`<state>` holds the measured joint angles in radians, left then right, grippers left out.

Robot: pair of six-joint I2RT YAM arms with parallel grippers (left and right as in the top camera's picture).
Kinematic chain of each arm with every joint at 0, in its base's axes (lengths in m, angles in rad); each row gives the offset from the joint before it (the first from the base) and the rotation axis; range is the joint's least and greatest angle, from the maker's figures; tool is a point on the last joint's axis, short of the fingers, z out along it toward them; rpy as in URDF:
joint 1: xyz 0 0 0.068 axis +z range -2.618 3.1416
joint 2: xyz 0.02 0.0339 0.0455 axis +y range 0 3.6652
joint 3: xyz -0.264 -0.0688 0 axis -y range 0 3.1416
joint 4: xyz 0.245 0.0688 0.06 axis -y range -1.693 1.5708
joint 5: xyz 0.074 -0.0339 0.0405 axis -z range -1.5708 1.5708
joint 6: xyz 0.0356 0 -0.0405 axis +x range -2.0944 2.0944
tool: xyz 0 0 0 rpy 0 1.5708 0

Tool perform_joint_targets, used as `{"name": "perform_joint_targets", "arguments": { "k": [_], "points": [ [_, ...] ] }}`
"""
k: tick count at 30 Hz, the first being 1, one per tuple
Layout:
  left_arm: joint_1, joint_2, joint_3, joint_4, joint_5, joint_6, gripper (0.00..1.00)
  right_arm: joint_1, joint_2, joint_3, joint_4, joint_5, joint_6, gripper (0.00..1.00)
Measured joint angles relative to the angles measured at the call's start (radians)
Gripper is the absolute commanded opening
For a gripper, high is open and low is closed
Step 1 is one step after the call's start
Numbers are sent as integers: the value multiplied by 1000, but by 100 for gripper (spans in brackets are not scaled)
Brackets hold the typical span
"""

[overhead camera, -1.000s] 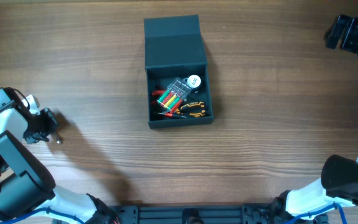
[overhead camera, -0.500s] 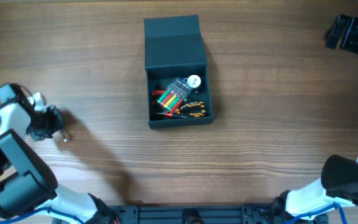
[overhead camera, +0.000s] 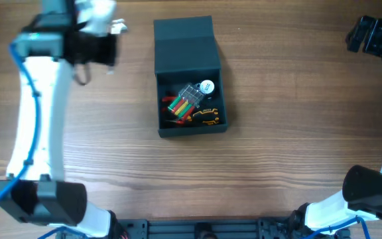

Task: Pack container
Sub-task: 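Carry the socket wrench into the box and release it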

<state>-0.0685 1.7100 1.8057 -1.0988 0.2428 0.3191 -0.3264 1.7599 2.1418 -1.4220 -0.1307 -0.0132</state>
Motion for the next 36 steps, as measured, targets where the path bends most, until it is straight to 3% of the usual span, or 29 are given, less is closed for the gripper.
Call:
{"name": "perform_joint_targets", "arguments": {
  "k": [7,12,23,29,36],
  "points": [
    [-343,13,4,-14,-2,407,4,0,0,0,0,0,0,100],
    [-449,71,4,-39,-28,537,4,0,0,0,0,0,0,100],
    [-439,322,4,-147,-61,588,7,0,0,0,0,0,-1,100],
    [-431,385,4,-151,-56,589,15,0,0,0,0,0,-4,100],
    [-431,420,4,-151,-28,594,42,0,0,0,0,0,-7,100]
  ]
}}
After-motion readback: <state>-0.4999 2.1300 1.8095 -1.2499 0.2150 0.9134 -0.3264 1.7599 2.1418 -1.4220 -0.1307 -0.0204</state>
